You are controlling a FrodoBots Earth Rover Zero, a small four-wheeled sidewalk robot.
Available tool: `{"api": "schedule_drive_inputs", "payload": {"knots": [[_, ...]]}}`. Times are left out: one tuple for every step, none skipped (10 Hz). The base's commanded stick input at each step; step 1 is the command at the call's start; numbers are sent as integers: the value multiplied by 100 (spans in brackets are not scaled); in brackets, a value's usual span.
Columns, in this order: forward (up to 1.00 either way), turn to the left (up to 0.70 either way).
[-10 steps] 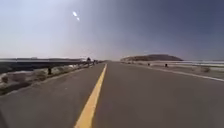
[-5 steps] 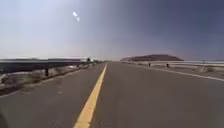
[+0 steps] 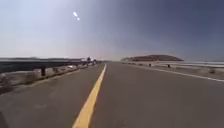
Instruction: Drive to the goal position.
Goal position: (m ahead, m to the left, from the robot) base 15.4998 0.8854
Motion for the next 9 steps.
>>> {"api": "schedule_drive_inputs", "payload": {"knots": [[50,29],[50,47],[50,22],[50,0],[50,0],[50,0],[50,0],[50,0],[50,0]]}}
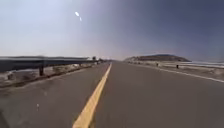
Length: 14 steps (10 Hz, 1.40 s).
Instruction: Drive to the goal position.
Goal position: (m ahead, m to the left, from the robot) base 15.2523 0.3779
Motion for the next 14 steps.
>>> {"api": "schedule_drive_inputs", "payload": {"knots": [[50,0],[50,0],[50,0],[50,0],[50,0],[50,0],[50,0],[50,0],[50,0],[50,0],[50,0],[50,0],[50,0],[50,0]]}}
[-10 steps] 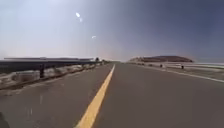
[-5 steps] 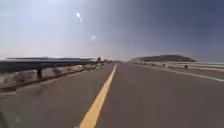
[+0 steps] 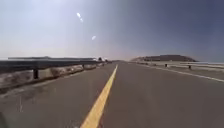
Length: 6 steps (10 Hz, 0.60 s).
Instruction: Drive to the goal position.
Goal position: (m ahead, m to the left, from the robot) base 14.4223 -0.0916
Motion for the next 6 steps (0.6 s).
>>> {"api": "schedule_drive_inputs", "payload": {"knots": [[50,0],[50,0],[50,0],[50,0],[50,0],[50,0]]}}
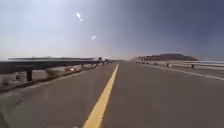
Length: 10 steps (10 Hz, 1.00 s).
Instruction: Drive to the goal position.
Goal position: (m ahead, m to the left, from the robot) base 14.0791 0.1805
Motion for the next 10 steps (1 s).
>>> {"api": "schedule_drive_inputs", "payload": {"knots": [[50,0],[50,0],[50,0],[50,0],[50,0],[50,0],[50,0],[50,0],[50,0],[50,0]]}}
